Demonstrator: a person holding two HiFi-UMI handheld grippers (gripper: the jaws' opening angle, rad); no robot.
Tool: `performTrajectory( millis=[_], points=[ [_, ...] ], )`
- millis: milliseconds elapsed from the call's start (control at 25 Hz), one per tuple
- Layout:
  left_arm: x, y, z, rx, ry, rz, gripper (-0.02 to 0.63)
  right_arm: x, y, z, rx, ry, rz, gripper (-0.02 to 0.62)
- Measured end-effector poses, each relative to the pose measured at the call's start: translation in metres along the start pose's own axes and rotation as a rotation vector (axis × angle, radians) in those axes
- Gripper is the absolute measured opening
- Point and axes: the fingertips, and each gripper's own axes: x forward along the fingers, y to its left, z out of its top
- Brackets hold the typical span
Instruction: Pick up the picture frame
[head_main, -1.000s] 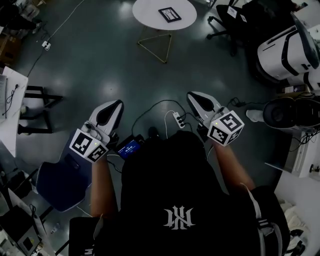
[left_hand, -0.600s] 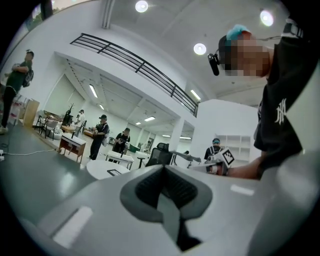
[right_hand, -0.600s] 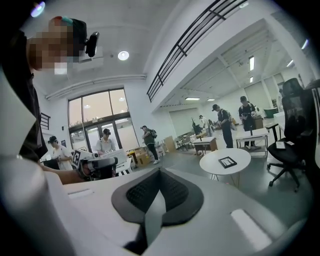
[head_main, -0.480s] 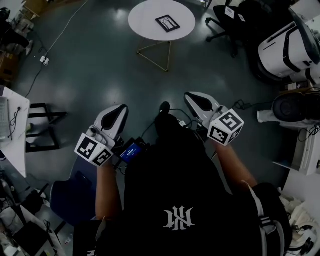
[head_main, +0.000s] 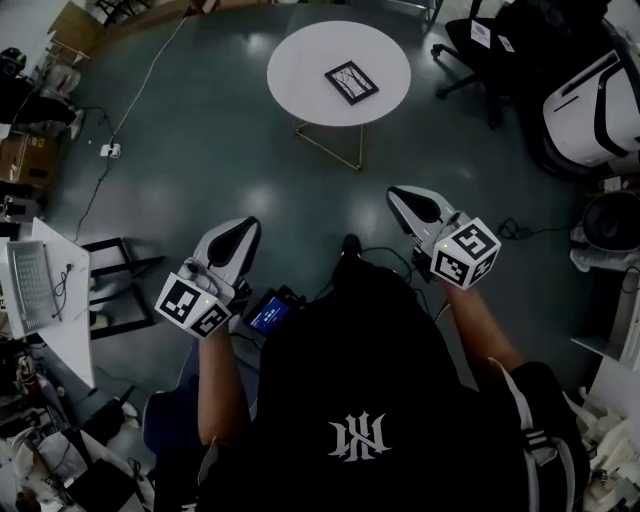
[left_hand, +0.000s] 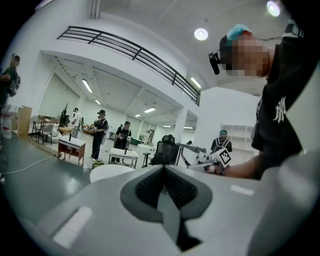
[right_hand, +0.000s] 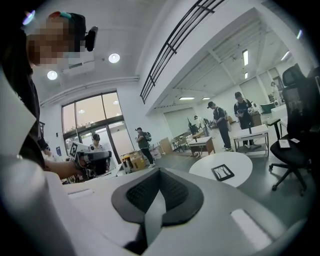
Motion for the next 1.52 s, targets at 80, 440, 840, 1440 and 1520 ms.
performTrajectory(
  millis=[80,440,840,1440,1520],
  points=[
    [0.019,0.02,0.008,-0.005,0.003,0.001,0.003,0.013,-0.022,0.013,0.01,-0.014,-0.01,0.0],
    [0.096,0.083,0.045,0.031,0.029,-0.045,0.003,0.048,-0.083,0.044,0.054,-0.071,-0.063,0.0],
    [0.198,0.152,0.049,0.056,0.145,-0.186,0.003,0.082,-0.142,0.06,0.106,-0.111,-0.202,0.0],
    [0.361,0.297,0.082,0.032,0.239,-0.45,0.003,0.19,-0.24,0.11,0.231,-0.106,-0.462,0.002],
    [0.379,0.306,0.08,0.035,0.259,-0.482,0.003,0.195,-0.25,0.112,0.256,-0.112,-0.5,0.002]
  ],
)
